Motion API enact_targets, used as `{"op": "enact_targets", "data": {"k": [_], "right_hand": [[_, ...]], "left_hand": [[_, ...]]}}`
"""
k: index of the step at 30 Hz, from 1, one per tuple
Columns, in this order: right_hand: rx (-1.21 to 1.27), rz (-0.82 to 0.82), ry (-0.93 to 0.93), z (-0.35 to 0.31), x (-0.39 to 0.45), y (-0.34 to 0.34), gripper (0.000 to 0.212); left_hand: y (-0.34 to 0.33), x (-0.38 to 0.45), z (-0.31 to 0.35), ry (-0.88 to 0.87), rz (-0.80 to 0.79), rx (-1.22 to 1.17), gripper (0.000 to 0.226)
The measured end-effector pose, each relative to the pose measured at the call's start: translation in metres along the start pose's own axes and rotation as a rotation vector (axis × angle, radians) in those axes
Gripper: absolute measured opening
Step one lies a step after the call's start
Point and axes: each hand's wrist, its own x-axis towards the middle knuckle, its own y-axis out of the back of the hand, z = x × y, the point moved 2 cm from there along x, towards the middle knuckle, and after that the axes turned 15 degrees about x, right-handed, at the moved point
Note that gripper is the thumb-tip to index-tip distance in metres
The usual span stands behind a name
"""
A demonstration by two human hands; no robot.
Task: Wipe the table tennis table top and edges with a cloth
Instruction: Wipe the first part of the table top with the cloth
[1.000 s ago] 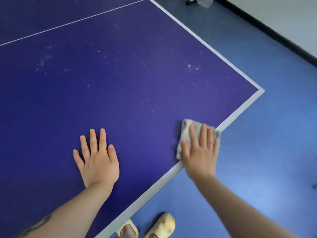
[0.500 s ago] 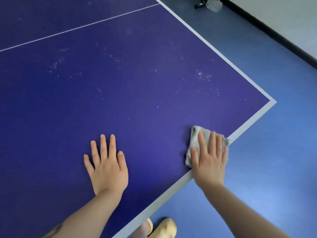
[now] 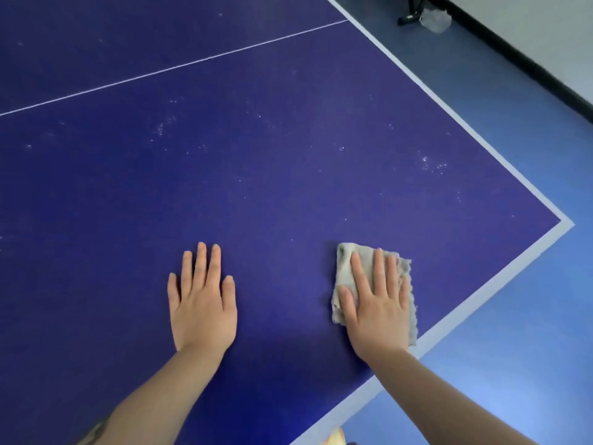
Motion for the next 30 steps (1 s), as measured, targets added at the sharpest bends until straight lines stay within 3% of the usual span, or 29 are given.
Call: {"op": "enact_targets", "data": {"k": [3,6,9,11,13,17,20,22,27,30], "right_hand": [[0.027,-0.111,0.239,-0.056,-0.017,-0.021,0.058],[0.012,-0.218,0.420,-0.104,0.031,-0.030,0.061],[-0.005,-0.228,0.242,-0.088,0.084,-0.024,0.071],[0.070,-0.120,0.058,-0.056,0.089,-0.012,0.071],[0.062,-0.036,0.003,-0.042,0.063,-0.010,0.066],[0.032,-0.107,0.273,-0.095,0.016,-0.034,0.057],[0.035,-0.244,0.440,-0.135,0.052,-0.038,0.061],[0.005,-0.264,0.374,-0.123,0.086,-0.033,0.068],[0.074,-0.051,-0.204,0.001,0.091,0.009,0.058],[0.051,0.063,-0.214,0.003,0.034,0.002,0.061]], "left_hand": [[0.003,0.004,0.002,0.003,-0.006,0.011,0.056],[0.004,0.002,0.002,-0.009,0.006,0.030,0.059],[0.000,0.004,0.000,-0.004,0.019,0.028,0.058],[-0.002,0.004,0.001,-0.002,0.034,0.037,0.054],[-0.004,0.004,0.001,-0.004,0.026,0.049,0.057],[-0.006,0.005,-0.002,-0.024,0.036,0.058,0.058],[-0.005,0.005,-0.002,-0.022,0.043,0.066,0.056],[-0.007,0.005,-0.004,-0.004,0.044,0.046,0.055],[-0.008,0.004,-0.004,-0.018,0.040,0.036,0.058],[-0.007,0.005,-0.005,-0.018,0.048,0.032,0.059]]}}
